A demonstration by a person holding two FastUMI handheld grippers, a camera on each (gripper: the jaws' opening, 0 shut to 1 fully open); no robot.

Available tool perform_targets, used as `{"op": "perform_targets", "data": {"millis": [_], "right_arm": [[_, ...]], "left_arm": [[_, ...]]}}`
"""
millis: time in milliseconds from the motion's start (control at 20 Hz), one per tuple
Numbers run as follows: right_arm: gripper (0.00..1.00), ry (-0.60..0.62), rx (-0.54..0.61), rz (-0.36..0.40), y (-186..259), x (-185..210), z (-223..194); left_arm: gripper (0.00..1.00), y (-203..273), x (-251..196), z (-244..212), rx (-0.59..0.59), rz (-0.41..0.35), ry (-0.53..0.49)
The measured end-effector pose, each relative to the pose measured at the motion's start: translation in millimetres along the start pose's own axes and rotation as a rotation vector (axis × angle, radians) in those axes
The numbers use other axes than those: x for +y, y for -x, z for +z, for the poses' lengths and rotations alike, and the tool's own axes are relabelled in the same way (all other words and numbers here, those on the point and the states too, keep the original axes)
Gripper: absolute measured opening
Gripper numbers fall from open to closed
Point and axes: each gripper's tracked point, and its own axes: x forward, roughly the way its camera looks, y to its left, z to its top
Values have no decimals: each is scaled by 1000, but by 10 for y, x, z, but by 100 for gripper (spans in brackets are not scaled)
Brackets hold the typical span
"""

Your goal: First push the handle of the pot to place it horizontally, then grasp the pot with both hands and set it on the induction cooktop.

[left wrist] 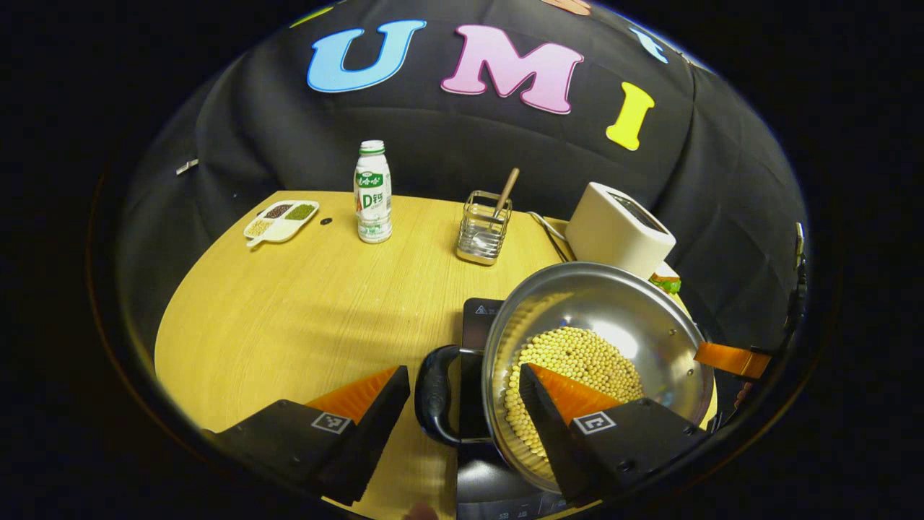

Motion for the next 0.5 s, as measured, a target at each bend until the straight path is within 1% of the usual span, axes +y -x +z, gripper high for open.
{"op": "perform_targets", "data": {"millis": [150, 300, 400, 500], "right_arm": [[99, -5, -48, -44, 316, 0, 5], [99, 17, -109, -69, 651, 59, 67], [99, 60, -177, -100, 918, 67, 191], [99, 92, -267, -113, 1208, 153, 390]], "left_arm": [[95, 295, -22, 109, -67, -24, -60], [95, 704, 124, 353, -188, 11, -156], [95, 1024, 134, 460, -253, -6, -161], [95, 1360, 147, 574, -315, -28, -145]]}}
